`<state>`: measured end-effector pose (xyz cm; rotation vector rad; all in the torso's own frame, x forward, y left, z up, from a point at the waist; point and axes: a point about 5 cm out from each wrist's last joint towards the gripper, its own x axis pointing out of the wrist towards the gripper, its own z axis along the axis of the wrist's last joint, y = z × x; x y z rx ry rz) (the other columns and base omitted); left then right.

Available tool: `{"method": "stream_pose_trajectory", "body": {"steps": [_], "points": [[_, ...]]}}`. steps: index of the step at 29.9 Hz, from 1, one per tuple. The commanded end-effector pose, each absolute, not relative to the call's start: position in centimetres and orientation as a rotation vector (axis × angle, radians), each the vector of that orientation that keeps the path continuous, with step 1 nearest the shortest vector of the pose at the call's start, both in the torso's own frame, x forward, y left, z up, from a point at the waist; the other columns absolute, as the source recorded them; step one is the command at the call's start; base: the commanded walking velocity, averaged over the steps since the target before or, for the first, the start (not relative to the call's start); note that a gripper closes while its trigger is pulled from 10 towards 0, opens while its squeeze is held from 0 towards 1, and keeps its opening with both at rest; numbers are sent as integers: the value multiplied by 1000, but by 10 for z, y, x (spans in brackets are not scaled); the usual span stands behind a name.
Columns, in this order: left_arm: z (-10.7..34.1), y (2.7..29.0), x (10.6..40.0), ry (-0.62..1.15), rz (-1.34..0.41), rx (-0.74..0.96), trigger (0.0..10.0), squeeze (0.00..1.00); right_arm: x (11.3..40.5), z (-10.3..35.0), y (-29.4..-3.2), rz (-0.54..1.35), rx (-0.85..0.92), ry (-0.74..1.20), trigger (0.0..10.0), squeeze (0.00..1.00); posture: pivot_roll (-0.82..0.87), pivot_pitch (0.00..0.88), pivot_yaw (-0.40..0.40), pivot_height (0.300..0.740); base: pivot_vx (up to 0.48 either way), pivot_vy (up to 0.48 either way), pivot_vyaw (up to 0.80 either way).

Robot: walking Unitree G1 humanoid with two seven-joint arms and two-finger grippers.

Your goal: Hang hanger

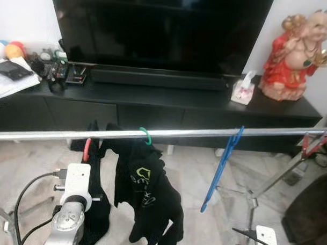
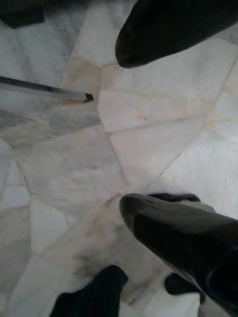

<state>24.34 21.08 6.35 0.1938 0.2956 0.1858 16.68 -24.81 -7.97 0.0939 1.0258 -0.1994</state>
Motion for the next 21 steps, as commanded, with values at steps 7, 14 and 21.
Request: {"method": "stream_pose_trajectory", "body": {"steps": [7,14,21], "points": [[74,206,249,244,177,215,10000,0,166,-80,-249,-189,79,1031,10000,0,63,0,-69,740,0,-380,281],[73,207,248,247,180,223,10000,0,166,-79,-251,-199,88,1028,10000,0,61,0,-68,740,0,-426,60],[72,211,248,254,209,230,10000,0,167,-78,-252,-196,85,1026,10000,0,61,0,-73,740,0,0,0]]}}
